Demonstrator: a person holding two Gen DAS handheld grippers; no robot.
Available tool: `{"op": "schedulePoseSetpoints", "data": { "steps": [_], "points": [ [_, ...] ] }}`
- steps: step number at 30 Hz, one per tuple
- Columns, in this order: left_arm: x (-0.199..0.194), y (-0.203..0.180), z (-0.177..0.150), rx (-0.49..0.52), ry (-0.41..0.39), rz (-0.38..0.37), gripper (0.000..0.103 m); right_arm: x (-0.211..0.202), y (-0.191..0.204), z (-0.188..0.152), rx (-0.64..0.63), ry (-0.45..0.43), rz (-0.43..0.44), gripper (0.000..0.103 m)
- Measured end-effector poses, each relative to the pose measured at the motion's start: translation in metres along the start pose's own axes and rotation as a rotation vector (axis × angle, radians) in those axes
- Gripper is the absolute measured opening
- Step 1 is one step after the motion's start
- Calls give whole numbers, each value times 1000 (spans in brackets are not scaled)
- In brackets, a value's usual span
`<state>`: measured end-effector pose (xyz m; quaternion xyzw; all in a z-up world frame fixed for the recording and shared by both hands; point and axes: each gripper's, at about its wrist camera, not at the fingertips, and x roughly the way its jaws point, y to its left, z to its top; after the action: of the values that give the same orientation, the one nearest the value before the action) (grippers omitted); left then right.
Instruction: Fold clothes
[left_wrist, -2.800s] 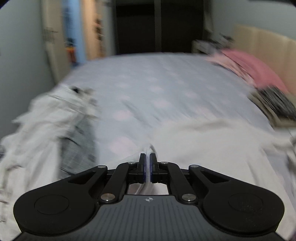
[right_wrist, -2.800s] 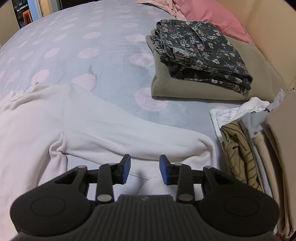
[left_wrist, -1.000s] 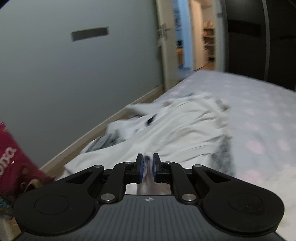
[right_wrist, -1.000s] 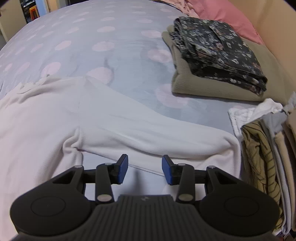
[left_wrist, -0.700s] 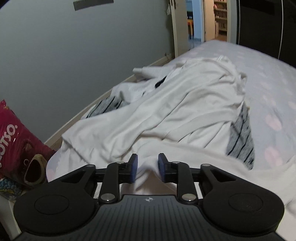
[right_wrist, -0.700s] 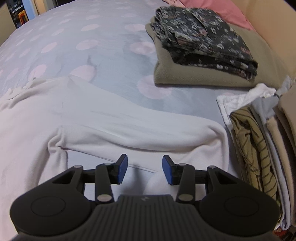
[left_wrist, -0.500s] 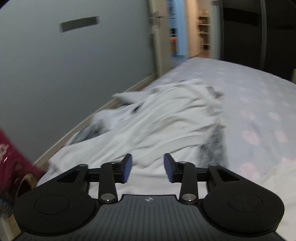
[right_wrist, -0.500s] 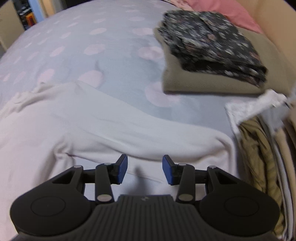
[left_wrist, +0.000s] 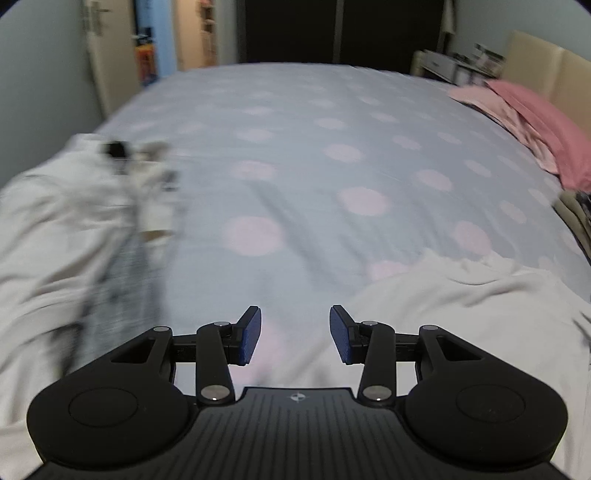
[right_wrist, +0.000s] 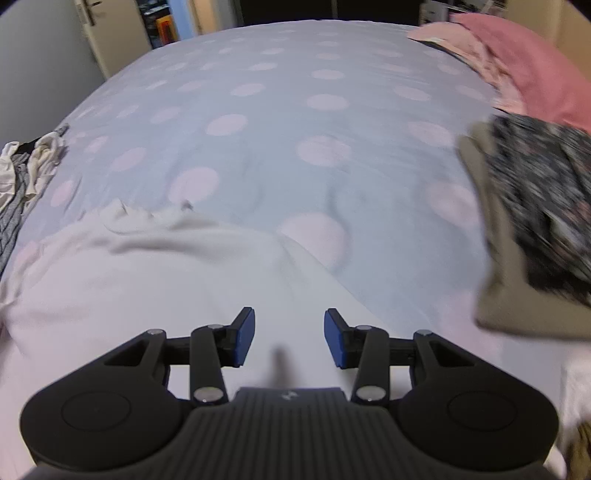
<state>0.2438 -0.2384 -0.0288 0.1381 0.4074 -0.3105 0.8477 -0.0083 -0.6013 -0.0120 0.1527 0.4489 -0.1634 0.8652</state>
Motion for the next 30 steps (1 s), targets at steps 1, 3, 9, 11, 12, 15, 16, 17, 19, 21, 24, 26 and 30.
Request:
{"op": "schedulePoseSetpoints", "data": {
  "steps": [1,3,9,11,12,15,16,17,19,21,24,26,30],
  "points": [
    [13,-7,2,11,11,-11,39,8,4,6,-9,-1,10,44],
    [39,-21,7,34,33,-32,39,22,11,16,-25,-6,30,44],
    [89,-34,8,62,77,-89,39,64,37,42,-53,-34,113,44],
    [100,-34,5,52,94,-127,39,80,46,48,-58,-36,140,44],
    [104,-35,3,51,96,-137,40,88,49,51,-57,-36,150,44],
    [107,-40,-3,76,59,-123,40,109,59,58,-42,-32,179,45],
    [105,-41,-4,73,51,-126,39,116,62,60,-35,-31,189,45],
    [104,-42,-5,69,43,-131,32,123,65,62,-24,-33,197,45],
    [102,-40,-6,59,36,-160,14,128,70,62,-21,-49,201,45],
    [99,-42,-6,52,39,-165,5,124,73,62,-55,-50,198,34],
    [91,-52,-5,74,-5,-126,4,119,78,61,-107,-50,192,14],
    [80,-55,0,87,-53,-100,4,108,81,63,-154,-76,179,11],
    [65,-54,26,102,-113,-74,3,84,89,81,-205,-174,134,9]
  ]
}}
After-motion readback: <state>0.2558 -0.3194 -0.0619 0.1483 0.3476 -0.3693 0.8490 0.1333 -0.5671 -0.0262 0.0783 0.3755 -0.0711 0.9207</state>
